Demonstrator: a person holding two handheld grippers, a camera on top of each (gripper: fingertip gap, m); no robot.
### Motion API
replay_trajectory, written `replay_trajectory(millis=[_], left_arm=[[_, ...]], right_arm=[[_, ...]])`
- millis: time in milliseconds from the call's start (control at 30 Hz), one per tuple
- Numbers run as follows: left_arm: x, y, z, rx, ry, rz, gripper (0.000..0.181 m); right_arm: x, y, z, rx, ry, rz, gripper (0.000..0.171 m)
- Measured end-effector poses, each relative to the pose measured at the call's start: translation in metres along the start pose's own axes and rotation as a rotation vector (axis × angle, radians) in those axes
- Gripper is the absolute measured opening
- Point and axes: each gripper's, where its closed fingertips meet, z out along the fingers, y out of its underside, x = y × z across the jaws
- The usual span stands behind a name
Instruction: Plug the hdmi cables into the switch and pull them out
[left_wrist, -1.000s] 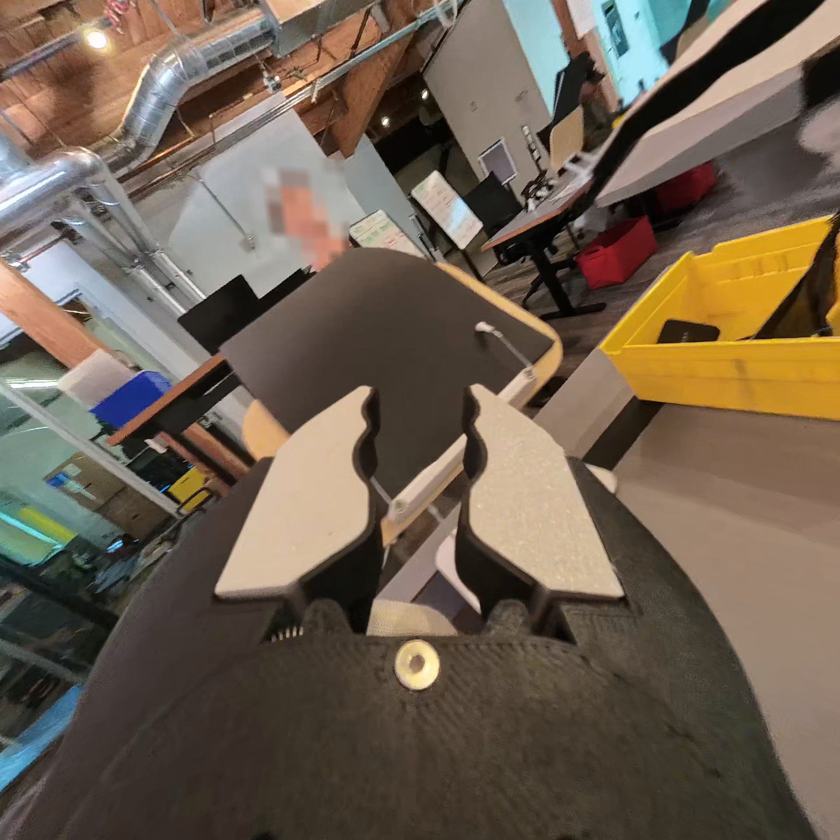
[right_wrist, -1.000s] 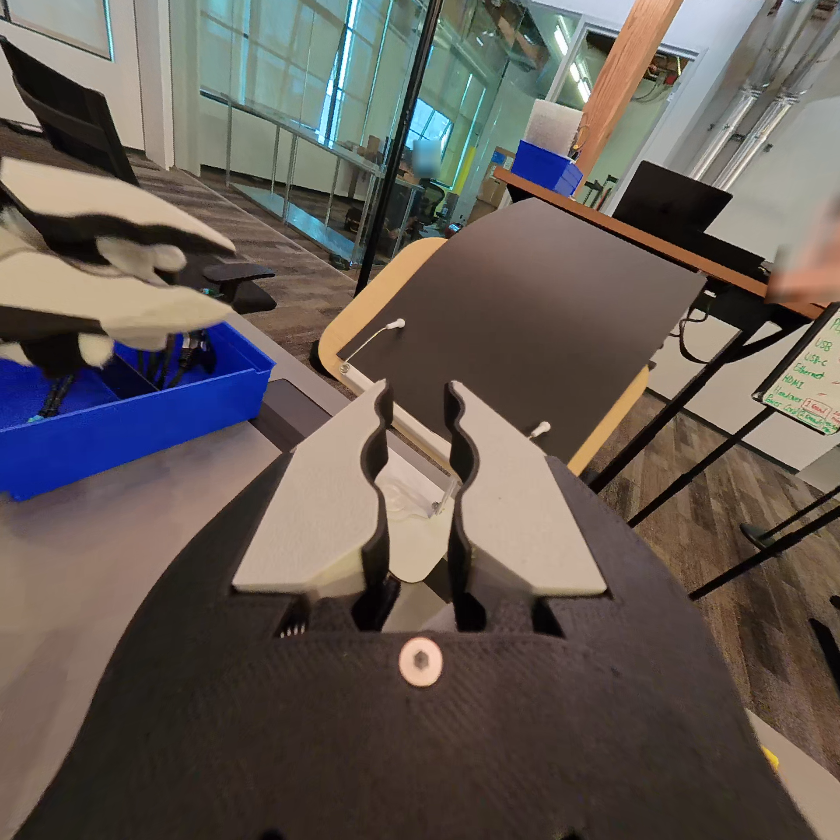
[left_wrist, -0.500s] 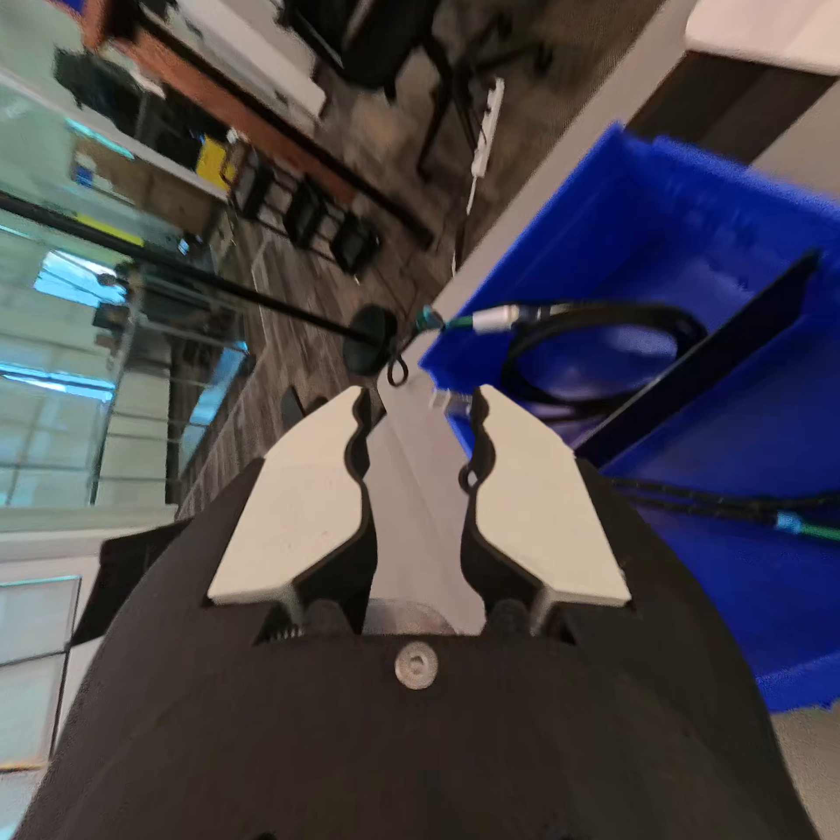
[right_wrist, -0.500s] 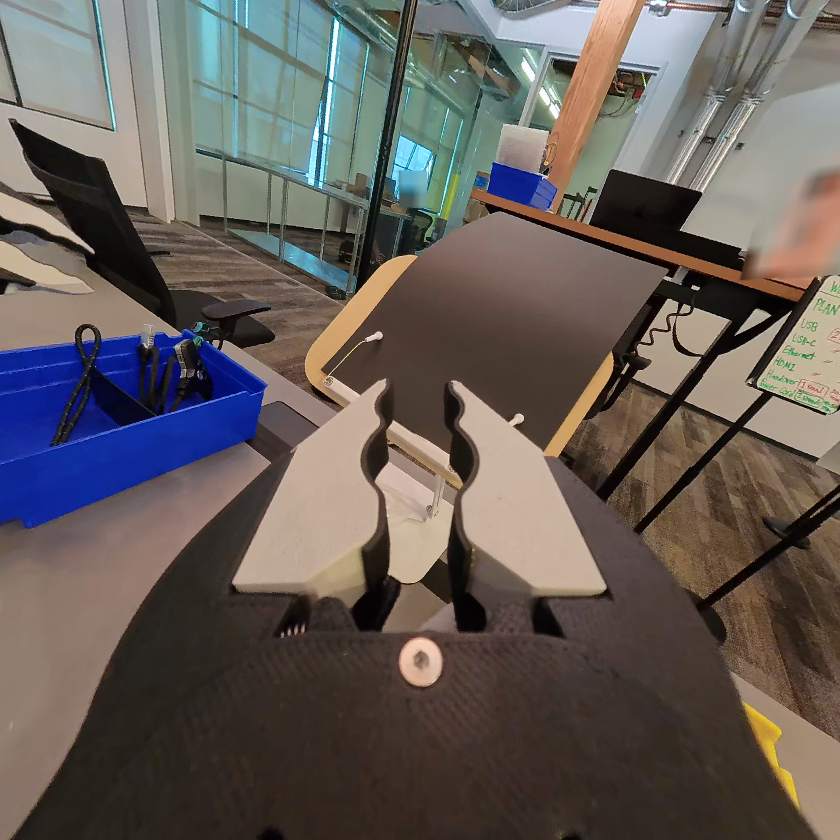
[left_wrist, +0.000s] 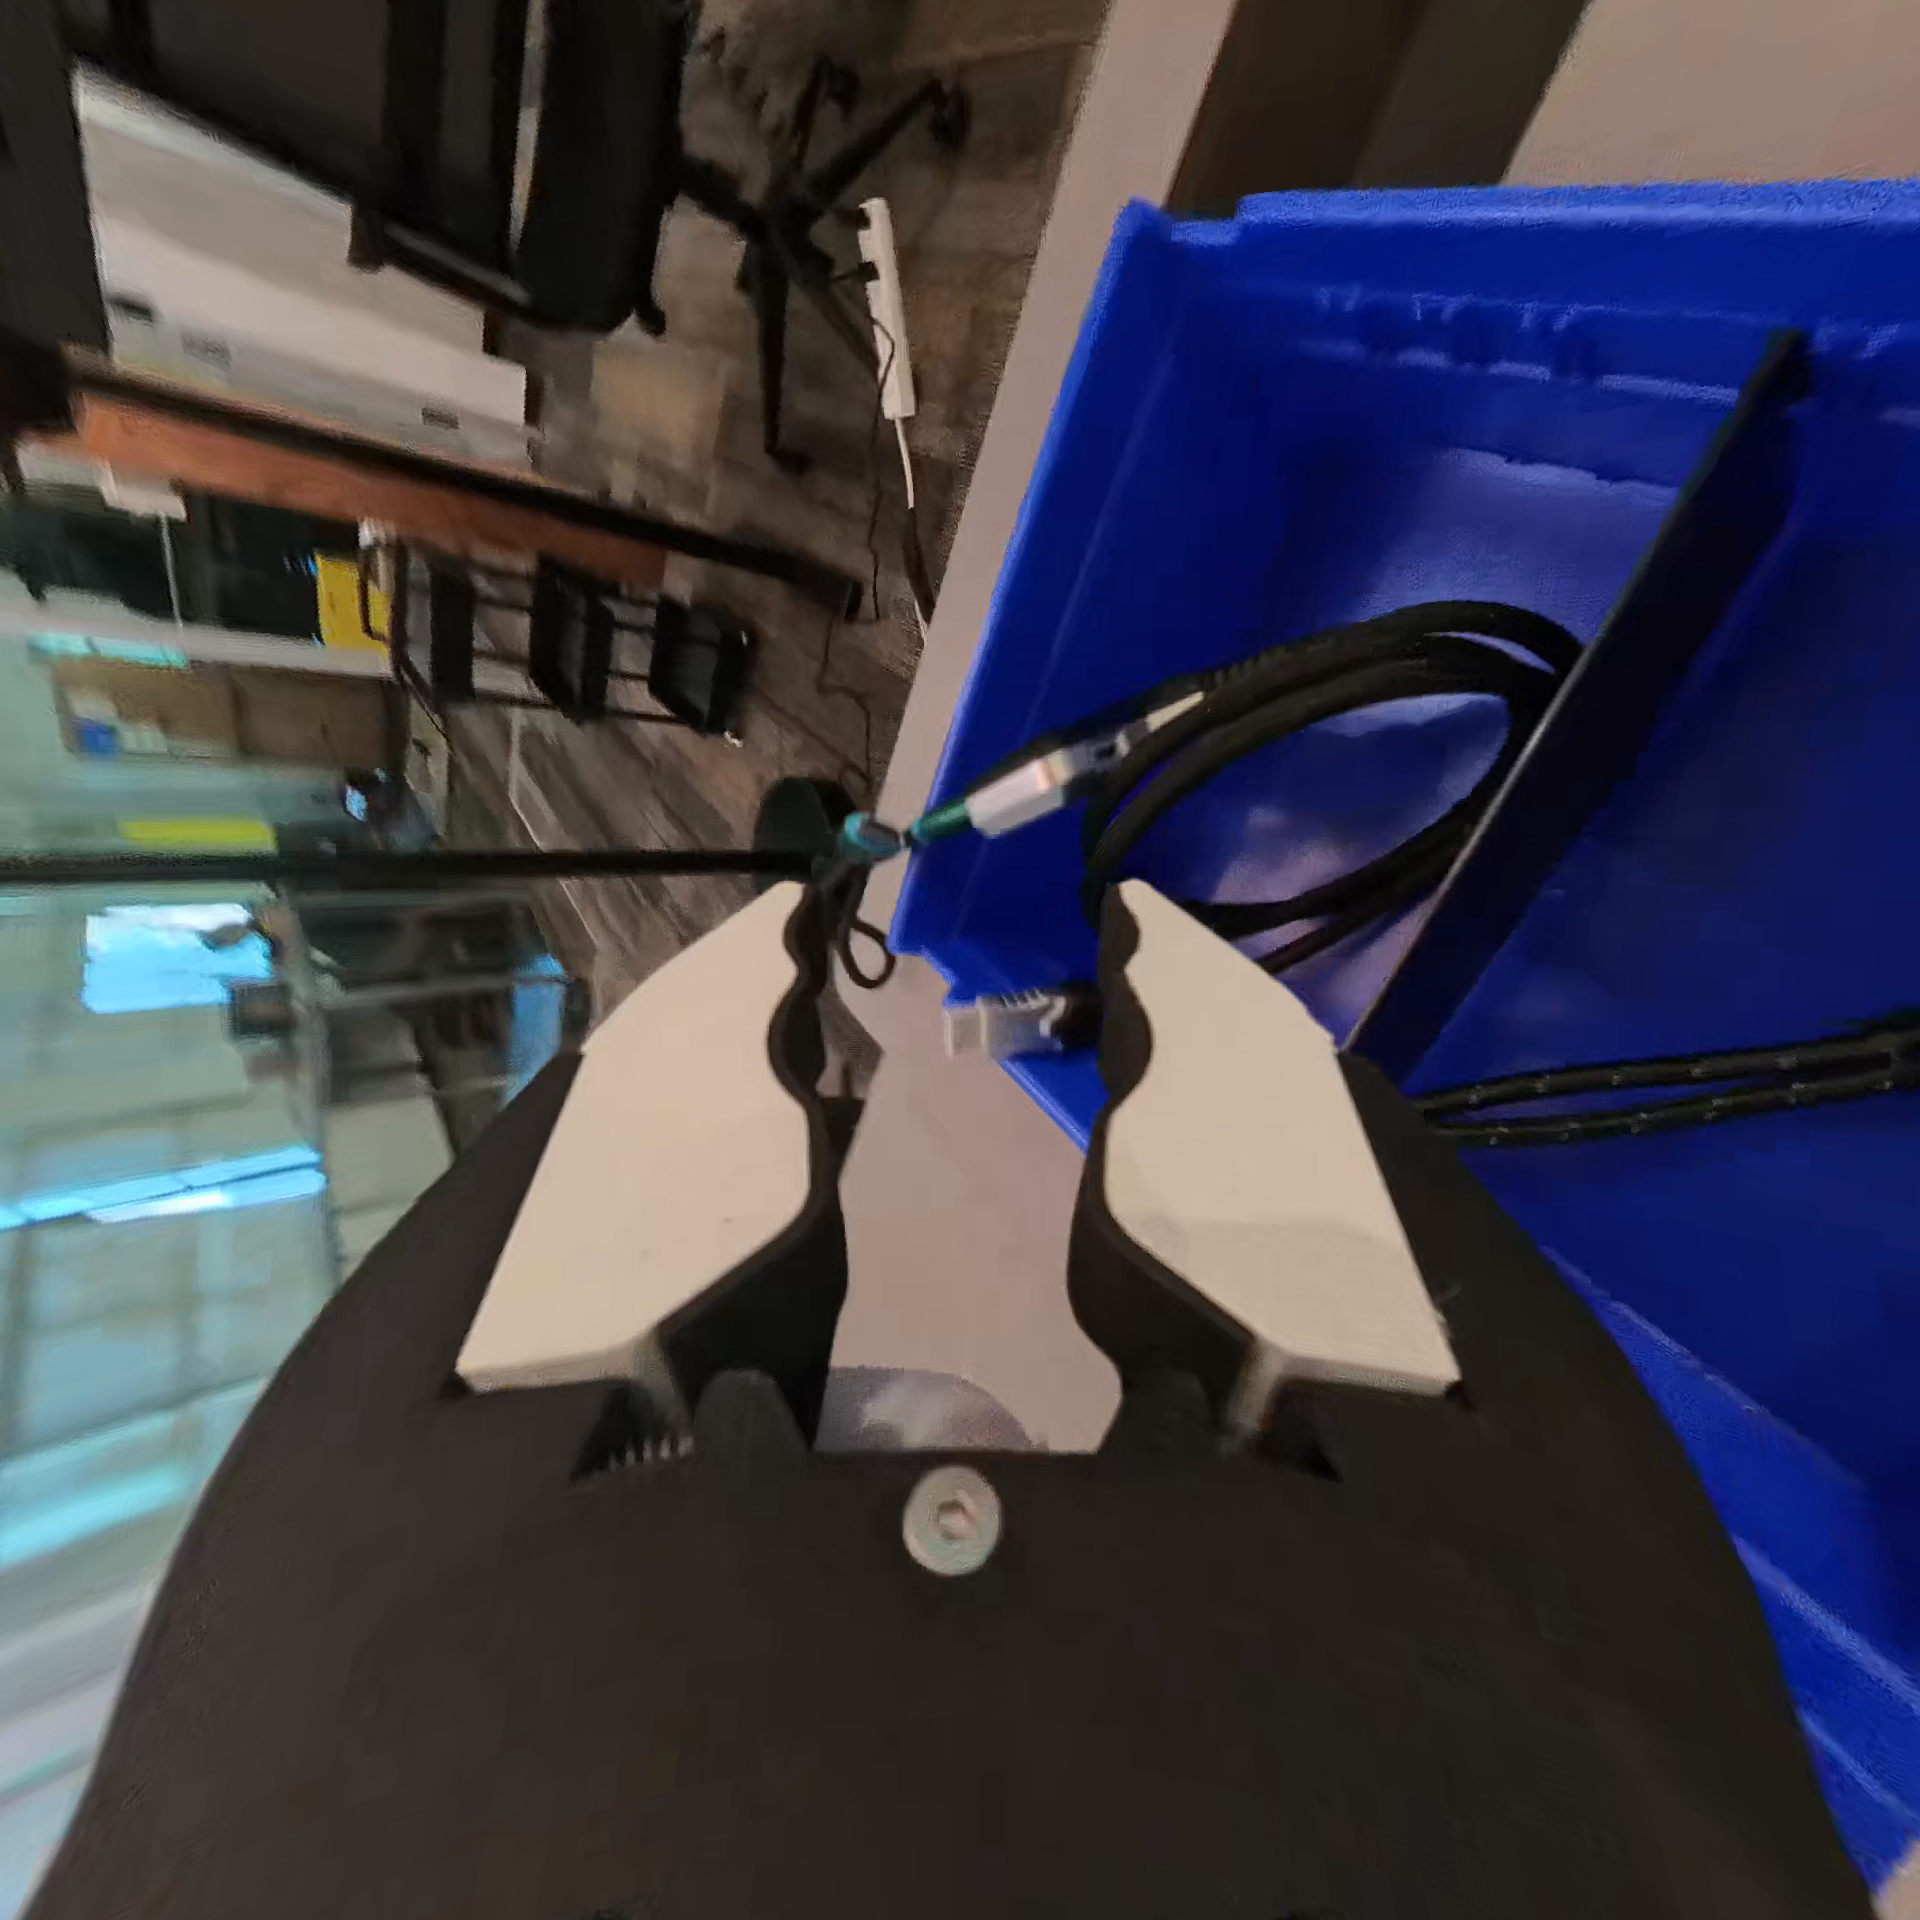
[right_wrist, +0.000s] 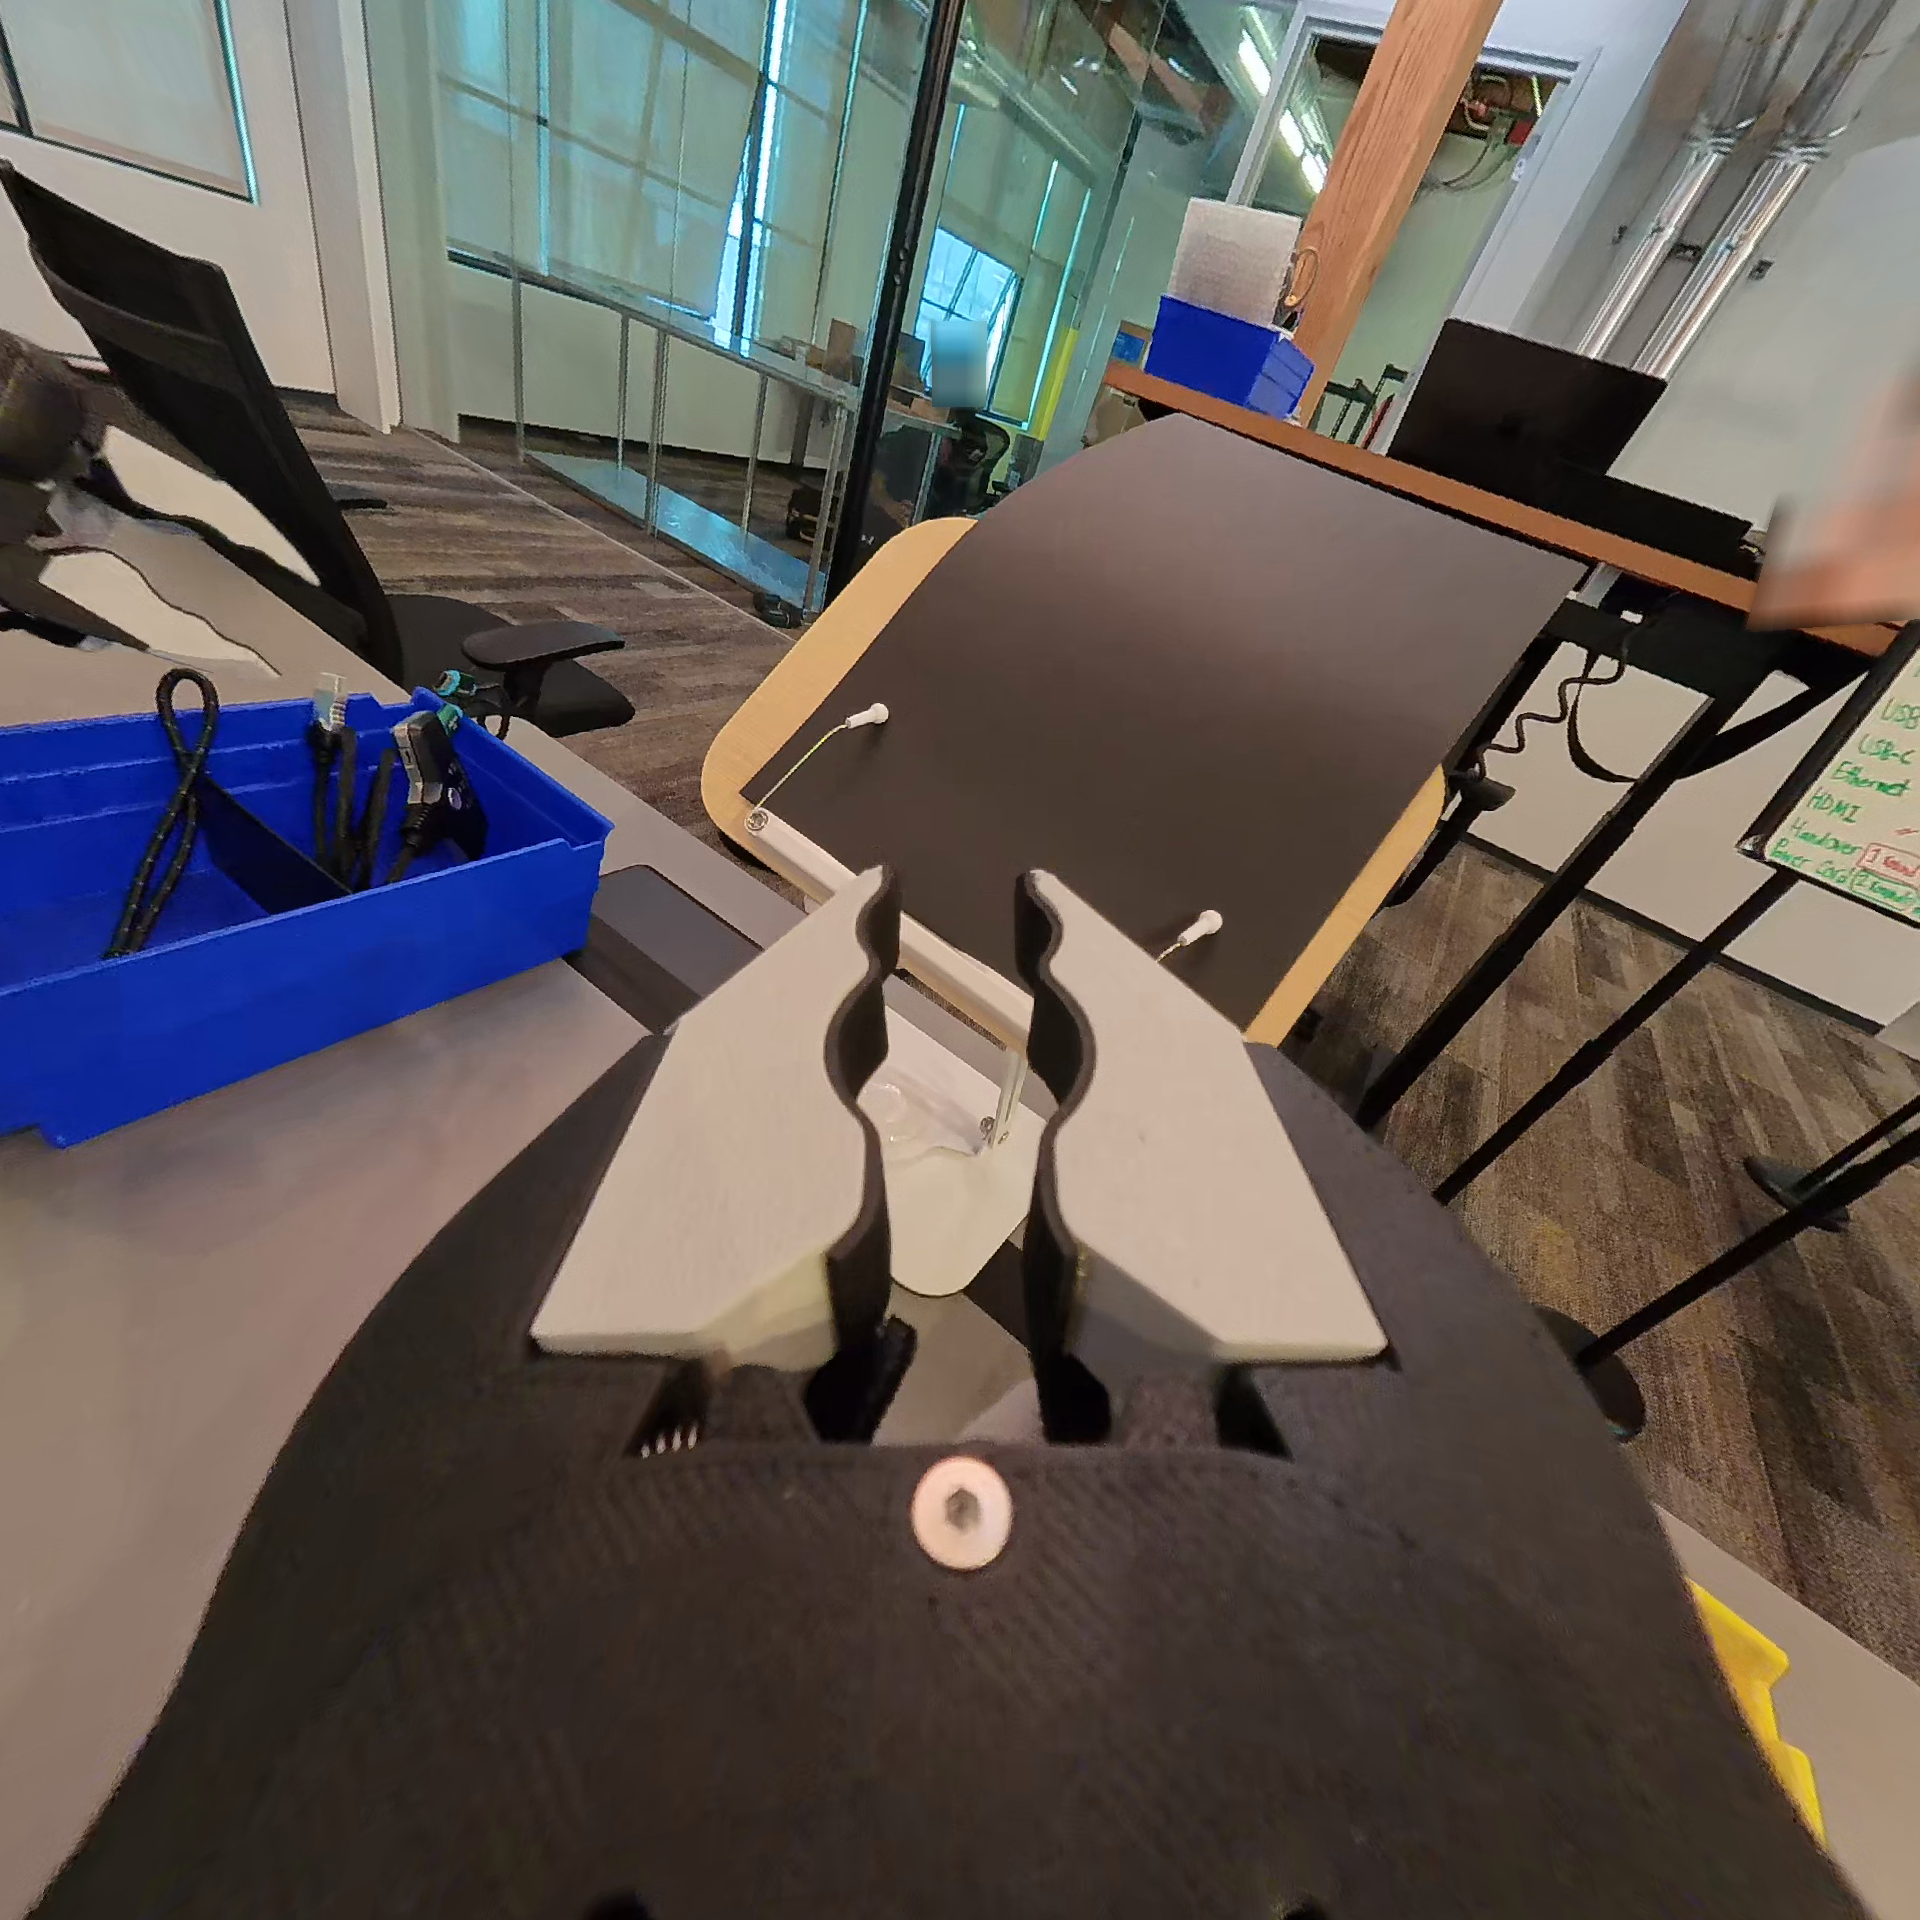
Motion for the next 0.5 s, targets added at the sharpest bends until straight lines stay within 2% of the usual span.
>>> replay_trajectory(millis=[133, 233, 333, 500], left_arm=[[-0.003, -0.005, 0.026, -0.11, -0.008, 0.312, 0.056], [-0.017, 0.003, 0.042, -0.132, -0.006, 0.406, 0.053], [-0.031, 0.0, 0.051, -0.088, -0.009, 0.416, 0.047], [-0.01, 0.013, 0.072, -0.116, 0.131, 0.571, 0.047]], right_arm=[[-0.001, 0.002, 0.002, -0.01, 0.0, -0.006, 0.02], [0.0, 0.005, 0.004, -0.019, 0.003, -0.008, 0.02], [0.002, 0.007, 0.004, -0.023, 0.007, -0.005, 0.02], [0.003, 0.013, 0.008, -0.044, 0.009, -0.006, 0.02]])
